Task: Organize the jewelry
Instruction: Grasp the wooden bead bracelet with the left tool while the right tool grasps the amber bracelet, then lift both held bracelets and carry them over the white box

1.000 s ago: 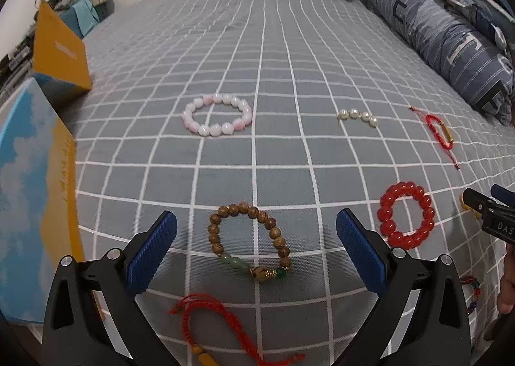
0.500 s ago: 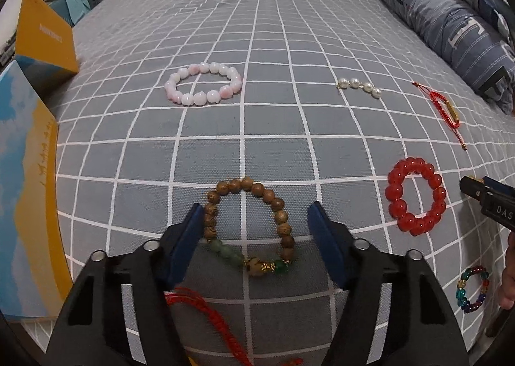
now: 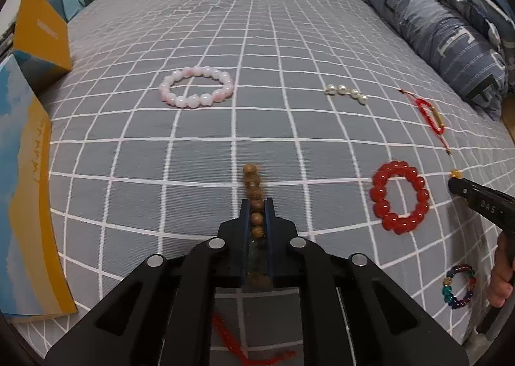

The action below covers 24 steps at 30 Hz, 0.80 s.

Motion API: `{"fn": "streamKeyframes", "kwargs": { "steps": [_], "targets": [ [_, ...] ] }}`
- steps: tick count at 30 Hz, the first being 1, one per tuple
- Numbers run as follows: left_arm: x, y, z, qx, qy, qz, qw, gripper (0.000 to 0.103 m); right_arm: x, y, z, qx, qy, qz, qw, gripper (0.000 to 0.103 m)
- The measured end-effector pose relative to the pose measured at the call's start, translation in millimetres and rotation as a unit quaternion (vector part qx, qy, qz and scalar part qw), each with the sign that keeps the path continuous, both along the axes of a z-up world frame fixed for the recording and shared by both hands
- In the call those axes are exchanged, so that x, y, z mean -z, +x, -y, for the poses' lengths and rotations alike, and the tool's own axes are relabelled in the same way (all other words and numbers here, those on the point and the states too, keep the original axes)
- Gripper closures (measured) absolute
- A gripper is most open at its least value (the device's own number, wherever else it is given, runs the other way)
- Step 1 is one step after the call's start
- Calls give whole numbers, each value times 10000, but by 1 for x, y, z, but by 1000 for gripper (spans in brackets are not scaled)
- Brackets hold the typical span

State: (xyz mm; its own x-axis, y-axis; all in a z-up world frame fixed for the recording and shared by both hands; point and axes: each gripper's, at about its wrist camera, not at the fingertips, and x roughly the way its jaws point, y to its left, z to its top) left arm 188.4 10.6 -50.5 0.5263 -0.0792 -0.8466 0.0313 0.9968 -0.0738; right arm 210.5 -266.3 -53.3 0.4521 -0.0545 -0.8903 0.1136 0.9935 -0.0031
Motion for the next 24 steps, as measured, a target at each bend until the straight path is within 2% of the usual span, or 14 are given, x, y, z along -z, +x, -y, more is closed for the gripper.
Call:
{"fn": "streamKeyframes", "kwargs": {
  "steps": [5, 6, 7, 8, 24],
  "targets": [
    [-3, -2, 2, 39, -14, 70, 10000, 96, -1, -2, -1, 15, -32, 49, 10000, 76],
    [-3, -3, 2, 43, -1, 82, 10000, 96, -2, -1, 1, 13, -20, 48, 10000, 80],
    [-4, -3, 3, 46, 0, 95, 9999, 96, -2, -2, 1, 15, -21, 56, 10000, 92],
    [-6, -4, 2, 49, 1, 118, 9999, 96, -3, -2, 1, 13, -67, 56, 10000, 94],
    [-26, -17, -2, 75, 12, 407, 9991, 96, -18, -11, 4, 74, -95, 239, 9996, 94]
  ]
}}
